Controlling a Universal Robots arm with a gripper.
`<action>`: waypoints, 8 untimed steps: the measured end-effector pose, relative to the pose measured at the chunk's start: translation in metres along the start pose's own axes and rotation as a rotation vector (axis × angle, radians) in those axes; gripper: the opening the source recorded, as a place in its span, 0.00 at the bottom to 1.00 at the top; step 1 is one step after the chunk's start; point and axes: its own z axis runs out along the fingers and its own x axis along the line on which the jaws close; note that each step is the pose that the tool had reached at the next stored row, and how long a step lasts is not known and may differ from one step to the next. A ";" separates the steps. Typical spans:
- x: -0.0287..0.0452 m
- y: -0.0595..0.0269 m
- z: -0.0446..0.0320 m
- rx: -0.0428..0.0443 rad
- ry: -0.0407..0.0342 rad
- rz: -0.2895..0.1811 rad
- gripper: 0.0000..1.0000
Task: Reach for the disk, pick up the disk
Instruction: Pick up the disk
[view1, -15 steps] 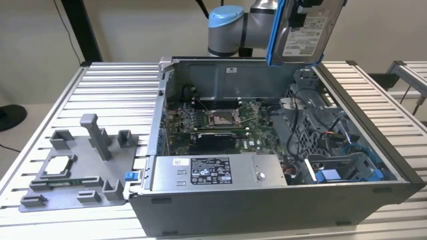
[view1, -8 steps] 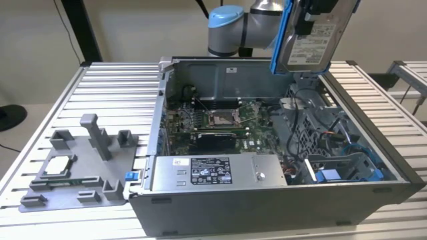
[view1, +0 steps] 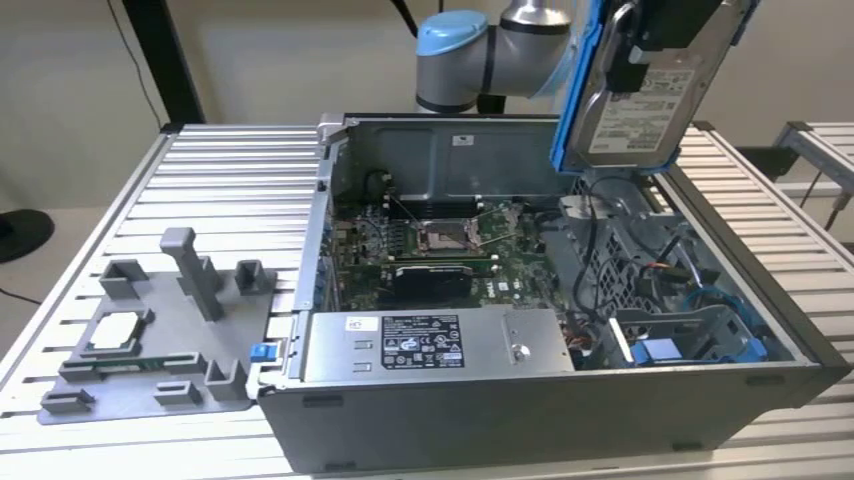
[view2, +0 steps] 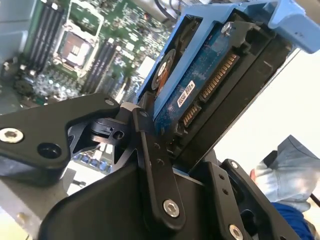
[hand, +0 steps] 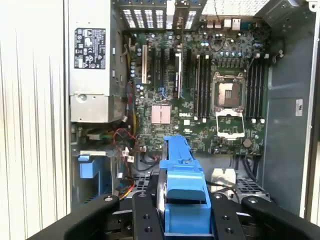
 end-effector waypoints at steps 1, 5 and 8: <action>0.0045 0.0000 0.0002 -0.0006 0.0000 0.000 0.00; 0.0226 -0.0003 0.0009 -0.0035 0.0000 0.000 0.00; 0.0365 -0.0011 0.0014 -0.0056 0.0001 0.000 0.00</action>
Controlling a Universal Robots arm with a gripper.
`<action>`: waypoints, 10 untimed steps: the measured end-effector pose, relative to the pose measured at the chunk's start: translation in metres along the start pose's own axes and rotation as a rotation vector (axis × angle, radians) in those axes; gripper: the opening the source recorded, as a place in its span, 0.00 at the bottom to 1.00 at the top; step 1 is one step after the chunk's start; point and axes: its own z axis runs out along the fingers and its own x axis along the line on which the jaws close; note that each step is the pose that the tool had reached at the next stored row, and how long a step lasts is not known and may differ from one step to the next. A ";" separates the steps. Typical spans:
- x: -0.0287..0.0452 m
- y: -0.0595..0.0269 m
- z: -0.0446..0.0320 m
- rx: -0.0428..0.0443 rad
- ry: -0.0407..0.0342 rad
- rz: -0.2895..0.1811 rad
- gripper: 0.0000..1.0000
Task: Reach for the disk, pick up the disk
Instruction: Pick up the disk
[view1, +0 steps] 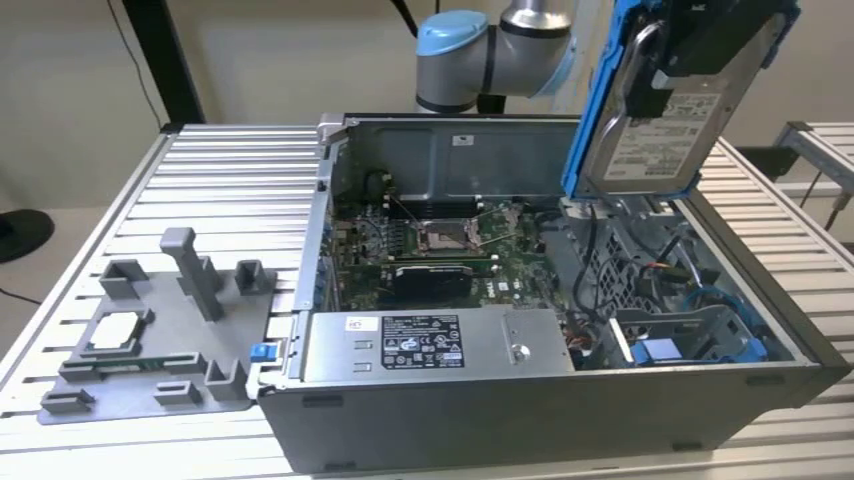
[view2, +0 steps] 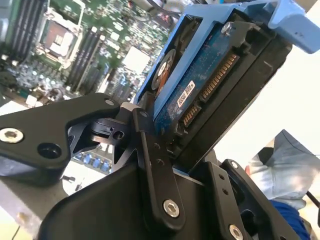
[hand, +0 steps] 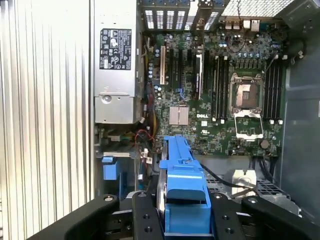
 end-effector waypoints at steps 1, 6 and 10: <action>0.0044 -0.0004 0.0002 -0.0004 -0.0001 0.000 0.00; 0.0273 -0.0028 0.0010 -0.0022 0.0001 0.000 0.00; 0.0454 -0.0046 0.0017 -0.0035 0.0000 0.000 0.00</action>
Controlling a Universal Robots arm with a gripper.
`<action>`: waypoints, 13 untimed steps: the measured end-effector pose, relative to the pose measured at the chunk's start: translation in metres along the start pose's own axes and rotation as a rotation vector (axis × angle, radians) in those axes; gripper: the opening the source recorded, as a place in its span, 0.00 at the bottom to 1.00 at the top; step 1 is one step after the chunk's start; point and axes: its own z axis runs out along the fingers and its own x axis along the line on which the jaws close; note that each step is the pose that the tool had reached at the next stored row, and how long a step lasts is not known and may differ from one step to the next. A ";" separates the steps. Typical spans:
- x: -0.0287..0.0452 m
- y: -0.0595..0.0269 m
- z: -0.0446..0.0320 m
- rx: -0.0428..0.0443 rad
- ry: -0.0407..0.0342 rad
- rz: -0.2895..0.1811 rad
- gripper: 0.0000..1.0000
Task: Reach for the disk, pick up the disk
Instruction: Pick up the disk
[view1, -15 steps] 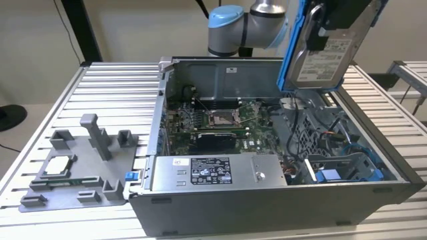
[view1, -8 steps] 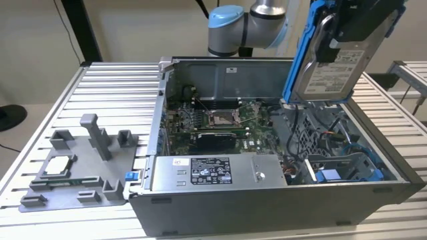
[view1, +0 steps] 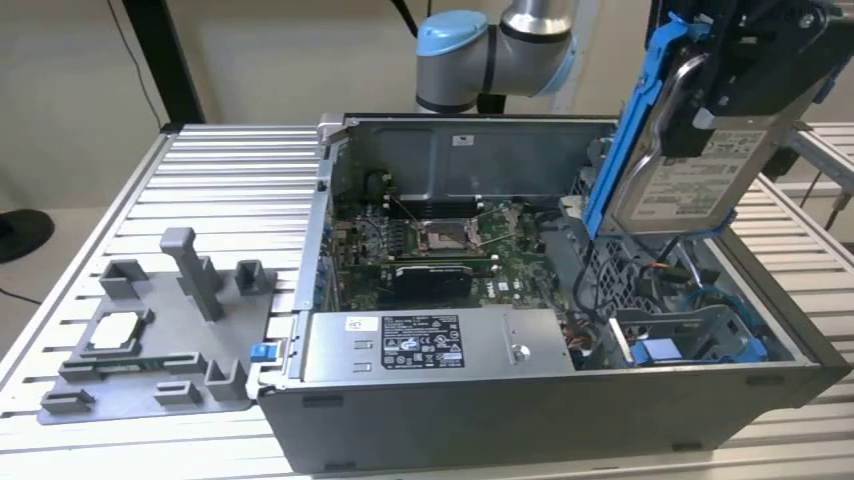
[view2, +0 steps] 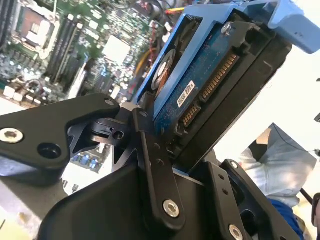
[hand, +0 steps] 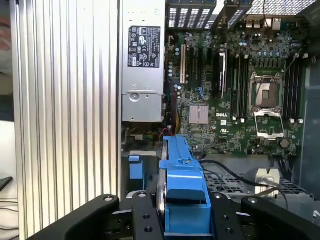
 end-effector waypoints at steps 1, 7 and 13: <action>0.0045 -0.0004 0.0001 -0.0003 0.0001 0.000 0.00; 0.0304 -0.0048 0.0011 -0.0018 -0.0001 0.000 0.00; 0.0377 -0.0257 0.0021 -0.0019 0.0001 0.000 0.00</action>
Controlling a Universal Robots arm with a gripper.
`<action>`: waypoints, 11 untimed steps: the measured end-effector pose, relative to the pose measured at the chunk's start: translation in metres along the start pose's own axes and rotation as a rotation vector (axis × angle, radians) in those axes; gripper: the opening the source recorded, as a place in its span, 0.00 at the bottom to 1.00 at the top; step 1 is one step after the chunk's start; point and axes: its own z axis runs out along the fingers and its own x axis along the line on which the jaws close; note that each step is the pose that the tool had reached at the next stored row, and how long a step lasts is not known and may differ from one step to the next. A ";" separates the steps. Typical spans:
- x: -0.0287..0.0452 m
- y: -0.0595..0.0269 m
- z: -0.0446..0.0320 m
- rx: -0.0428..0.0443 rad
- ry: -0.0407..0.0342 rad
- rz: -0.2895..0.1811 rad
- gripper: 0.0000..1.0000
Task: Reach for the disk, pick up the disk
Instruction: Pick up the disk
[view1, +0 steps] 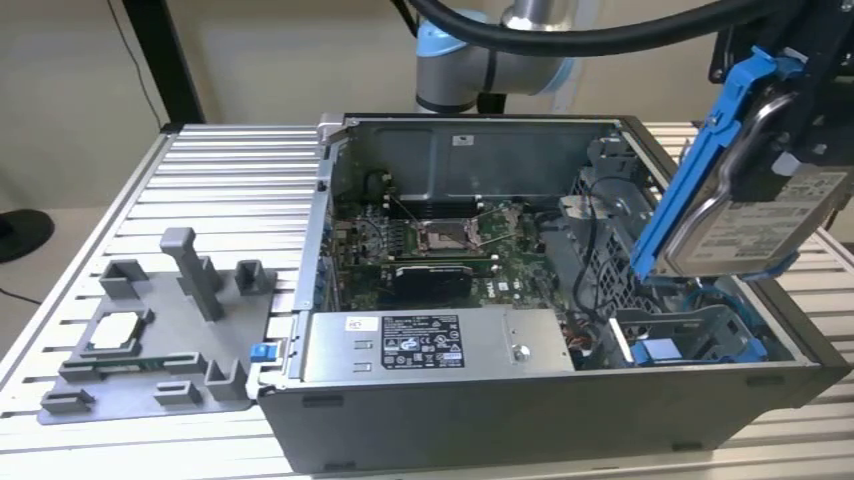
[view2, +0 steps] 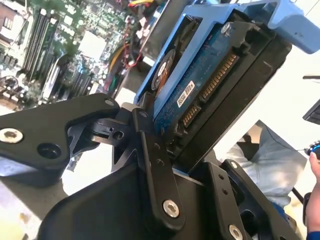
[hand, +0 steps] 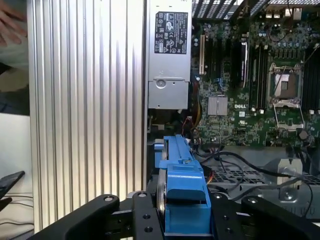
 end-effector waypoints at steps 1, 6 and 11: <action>0.0008 -0.0034 0.0002 0.0001 0.0000 0.000 0.00; 0.0013 -0.0119 0.0028 0.0000 0.0000 0.007 0.00; 0.0014 -0.0124 0.0036 0.0000 -0.0002 0.018 0.00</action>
